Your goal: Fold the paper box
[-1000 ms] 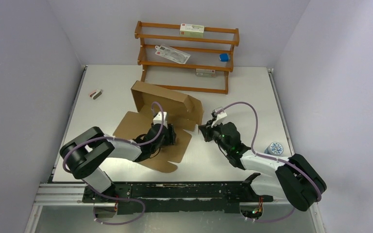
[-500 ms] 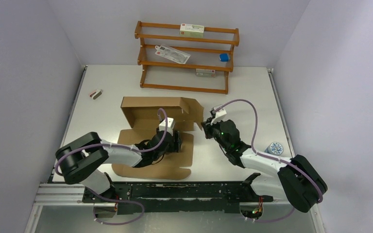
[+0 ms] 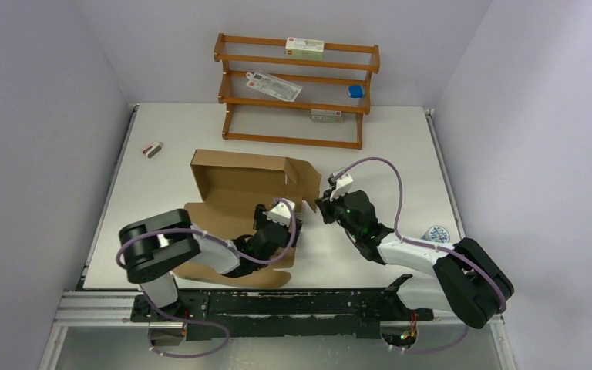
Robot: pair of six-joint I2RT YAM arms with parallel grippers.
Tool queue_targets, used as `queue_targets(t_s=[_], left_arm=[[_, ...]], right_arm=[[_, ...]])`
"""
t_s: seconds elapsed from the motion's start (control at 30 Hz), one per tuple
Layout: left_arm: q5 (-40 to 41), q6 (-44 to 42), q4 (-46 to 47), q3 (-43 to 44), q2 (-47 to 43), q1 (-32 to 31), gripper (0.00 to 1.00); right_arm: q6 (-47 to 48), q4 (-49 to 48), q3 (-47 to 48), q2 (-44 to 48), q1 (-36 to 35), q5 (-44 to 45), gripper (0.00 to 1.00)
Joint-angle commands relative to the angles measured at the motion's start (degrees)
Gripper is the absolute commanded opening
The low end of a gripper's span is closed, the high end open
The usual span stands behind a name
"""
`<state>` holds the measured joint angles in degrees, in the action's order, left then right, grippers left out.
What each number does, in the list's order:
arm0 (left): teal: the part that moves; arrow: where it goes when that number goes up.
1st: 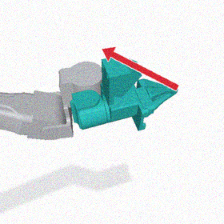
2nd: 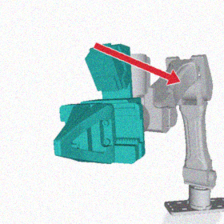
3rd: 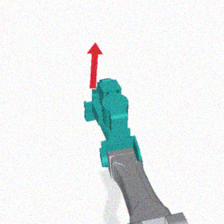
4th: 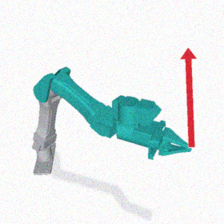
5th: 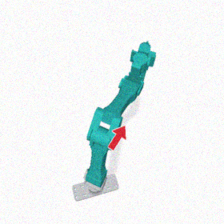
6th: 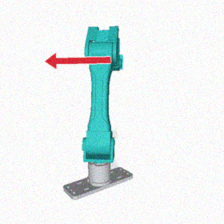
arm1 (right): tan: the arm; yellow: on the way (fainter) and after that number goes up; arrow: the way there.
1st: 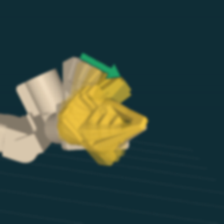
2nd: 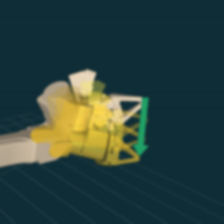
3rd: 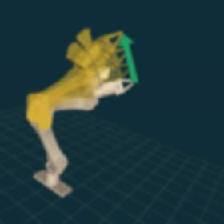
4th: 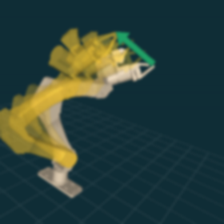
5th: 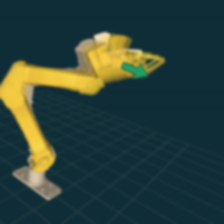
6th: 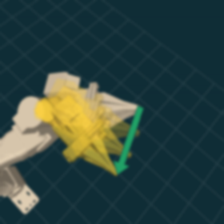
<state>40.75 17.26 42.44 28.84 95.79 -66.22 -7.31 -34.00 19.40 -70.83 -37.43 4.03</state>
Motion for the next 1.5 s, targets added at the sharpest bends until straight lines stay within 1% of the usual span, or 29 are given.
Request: queue_targets(t_s=[0.0, 0.23, 0.37, 0.5, 0.6, 0.77, 0.9, 0.97, 1.1, 1.23, 1.3, 1.4, 1.47], left_arm=[[5.2, -8.7, 9.6, 4.9, 5.4, -1.4, 0.91], [8.9, -11.1, 6.7, 11.9, 13.7, -1.4, 0.91], [12.7, -10.6, 4.7, 13.9, 15.7, -1.0, 0.9], [15.9, -10.7, 3.5, 14.6, 16.1, -0.5, 0.86], [17.2, -8.4, 1.9, 14.0, 14.7, 0.7, 0.8], [15.1, -2.4, -1.9, 12.0, 11.2, 3.7, 0.67], [11.0, 1.8, -1.4, 8.7, 8.0, 5.7, 0.55], [9.4, 3.3, -1.2, 7.5, 6.7, 6.6, 0.53], [6.7, 5.1, -1.9, 6.9, 5.2, 8.7, 0.53], [2.9, 5.8, -1.5, 6.1, 4.5, 11.1, 0.54], [0.3, 6.3, -0.7, 5.3, 4.3, 12.3, 0.54], [-4.6, 8.2, 1.1, 3.6, 4.5, 14.1, 0.5], [-7.2, 9.2, 2.1, 3.2, 5.1, 14.8, 0.45]], right_arm=[[0.2, -1.1, 0.5, -0.8, -0.3, -1.0, 0.0], [0.6, -0.5, 0.5, -0.3, -0.3, -1.8, 0.0], [0.8, -0.4, 0.5, 0.0, -0.2, -2.1, 0.0], [1.0, -0.3, 0.6, 0.1, -0.2, -2.2, 0.0], [1.2, -0.2, 0.5, 0.2, -0.2, -2.2, 0.0], [1.4, -0.1, 0.5, 0.1, -0.2, -2.2, 0.0], [1.5, -0.1, 0.7, -0.2, -0.2, -2.1, 0.0], [1.6, 0.0, 0.8, -0.5, -0.2, -2.2, 0.0], [2.3, -0.1, 1.0, -0.9, -0.3, -2.8, 0.0], [2.6, -0.3, 1.3, -1.2, -0.2, -3.8, 0.0], [2.4, -0.6, 1.4, -1.4, -0.3, -5.8, 0.0], [1.7, -1.6, 1.5, -2.0, -0.4, -7.5, 0.0], [1.0, -2.5, 1.4, -2.4, -0.6, -8.1, 0.01]])
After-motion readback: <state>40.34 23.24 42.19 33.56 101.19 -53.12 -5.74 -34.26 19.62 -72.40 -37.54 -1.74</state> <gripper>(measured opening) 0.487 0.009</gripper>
